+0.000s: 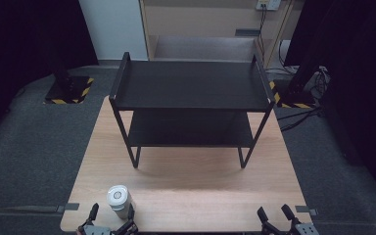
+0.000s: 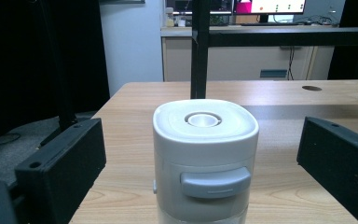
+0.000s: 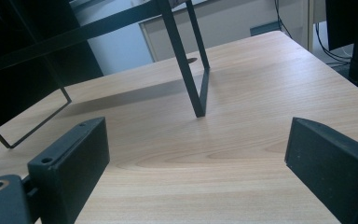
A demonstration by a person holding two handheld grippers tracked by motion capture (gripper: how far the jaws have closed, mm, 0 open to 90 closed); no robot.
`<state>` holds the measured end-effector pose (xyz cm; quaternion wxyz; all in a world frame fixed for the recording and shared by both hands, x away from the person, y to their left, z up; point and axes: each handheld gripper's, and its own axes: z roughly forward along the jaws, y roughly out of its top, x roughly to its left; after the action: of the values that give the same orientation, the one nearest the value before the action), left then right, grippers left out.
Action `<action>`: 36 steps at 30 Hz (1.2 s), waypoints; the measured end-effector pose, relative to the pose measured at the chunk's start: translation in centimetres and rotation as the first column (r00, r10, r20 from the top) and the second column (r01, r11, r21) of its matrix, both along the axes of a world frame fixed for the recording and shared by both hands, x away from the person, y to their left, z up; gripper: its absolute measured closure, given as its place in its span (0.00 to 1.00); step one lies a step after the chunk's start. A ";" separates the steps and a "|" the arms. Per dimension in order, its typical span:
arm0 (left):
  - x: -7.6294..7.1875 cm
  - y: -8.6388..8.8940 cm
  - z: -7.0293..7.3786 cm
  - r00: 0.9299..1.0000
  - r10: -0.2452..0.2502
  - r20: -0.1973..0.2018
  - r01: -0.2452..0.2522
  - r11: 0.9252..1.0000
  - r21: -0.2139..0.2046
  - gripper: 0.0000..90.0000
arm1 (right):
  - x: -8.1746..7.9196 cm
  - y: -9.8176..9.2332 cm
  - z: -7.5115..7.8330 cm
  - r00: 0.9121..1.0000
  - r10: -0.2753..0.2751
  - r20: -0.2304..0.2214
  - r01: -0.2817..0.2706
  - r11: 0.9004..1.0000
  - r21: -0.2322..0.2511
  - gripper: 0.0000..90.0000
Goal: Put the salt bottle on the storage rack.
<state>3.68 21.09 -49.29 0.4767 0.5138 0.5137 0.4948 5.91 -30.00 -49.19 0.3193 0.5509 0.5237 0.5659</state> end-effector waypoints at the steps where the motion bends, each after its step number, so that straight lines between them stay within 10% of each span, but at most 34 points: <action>1: -0.1 0.0 0.0 1.000 0.002 0.001 -0.002 1.000 0.001 0.00 | 0.0 0.0 0.0 1.000 0.001 0.000 -0.001 1.000 0.000 0.07; 36: 0.3 -0.8 -0.3 1.000 0.014 -0.009 -0.014 0.999 -0.029 0.00 | -0.2 -0.9 -0.6 1.000 0.005 -0.012 -0.005 1.000 0.013 0.07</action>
<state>3.97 20.33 -49.55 0.4783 0.5055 0.5266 0.4883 5.73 -30.89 -49.83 0.3112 0.5552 0.5233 0.5667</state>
